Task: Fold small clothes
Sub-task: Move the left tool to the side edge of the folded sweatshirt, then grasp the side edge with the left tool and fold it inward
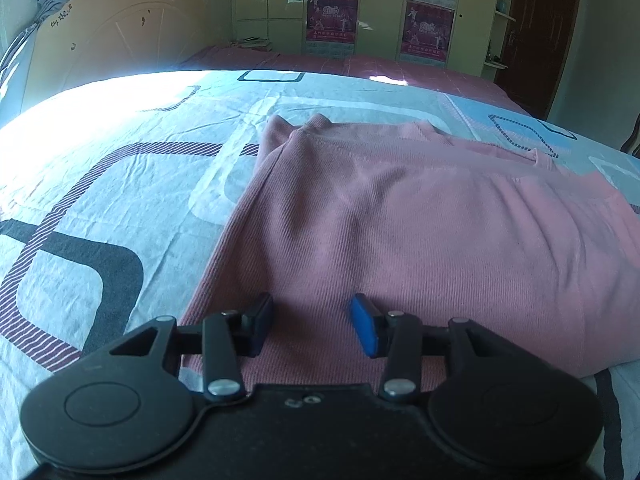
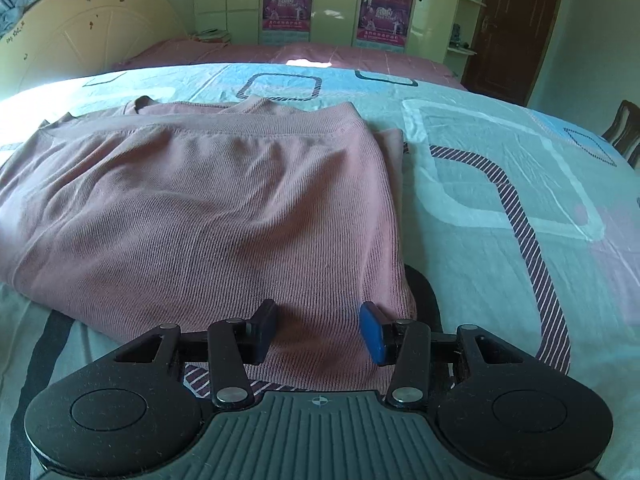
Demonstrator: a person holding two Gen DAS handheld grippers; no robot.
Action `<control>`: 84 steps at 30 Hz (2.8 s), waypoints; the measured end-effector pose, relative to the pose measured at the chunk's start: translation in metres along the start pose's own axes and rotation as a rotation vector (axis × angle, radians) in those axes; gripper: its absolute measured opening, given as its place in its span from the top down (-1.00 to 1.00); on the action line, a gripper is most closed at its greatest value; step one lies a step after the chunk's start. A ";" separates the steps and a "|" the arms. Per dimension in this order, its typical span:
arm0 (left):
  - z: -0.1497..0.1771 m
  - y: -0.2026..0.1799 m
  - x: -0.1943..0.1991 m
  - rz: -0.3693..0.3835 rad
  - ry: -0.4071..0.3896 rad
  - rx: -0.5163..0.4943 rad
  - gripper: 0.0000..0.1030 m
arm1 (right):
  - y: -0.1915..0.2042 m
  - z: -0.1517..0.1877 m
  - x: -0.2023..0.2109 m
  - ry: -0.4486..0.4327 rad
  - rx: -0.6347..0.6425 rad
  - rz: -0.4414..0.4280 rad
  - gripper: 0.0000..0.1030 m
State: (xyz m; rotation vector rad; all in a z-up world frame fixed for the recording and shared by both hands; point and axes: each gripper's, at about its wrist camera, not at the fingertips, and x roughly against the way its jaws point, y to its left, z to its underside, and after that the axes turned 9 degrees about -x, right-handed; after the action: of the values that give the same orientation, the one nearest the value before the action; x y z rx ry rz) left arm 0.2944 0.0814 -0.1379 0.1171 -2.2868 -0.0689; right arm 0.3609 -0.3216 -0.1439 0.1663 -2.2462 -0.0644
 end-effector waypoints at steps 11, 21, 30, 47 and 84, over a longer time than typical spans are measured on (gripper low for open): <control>-0.006 0.000 0.005 0.040 0.029 0.008 -0.44 | 0.055 -0.019 0.026 -0.039 -0.062 -0.160 0.05; 0.001 0.015 0.027 0.104 0.049 0.098 -0.48 | 0.097 -0.025 0.026 -0.065 -0.038 -0.190 -0.36; 0.030 0.031 0.037 0.161 0.136 0.210 -0.43 | 0.121 -0.025 0.023 -0.066 -0.023 -0.226 -0.36; -0.001 0.000 0.011 0.144 0.074 0.129 -0.36 | 0.129 -0.025 -0.023 -0.019 0.009 -0.076 -0.36; 0.019 0.073 -0.064 0.481 -0.071 0.799 0.66 | 0.153 -0.042 -0.053 -0.019 -0.045 -0.083 -0.36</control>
State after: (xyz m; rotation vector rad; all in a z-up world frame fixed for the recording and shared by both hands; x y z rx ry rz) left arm 0.3180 0.1608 -0.1919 -0.0296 -2.2208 1.1000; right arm 0.4117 -0.1617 -0.1426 0.2358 -2.2545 -0.1623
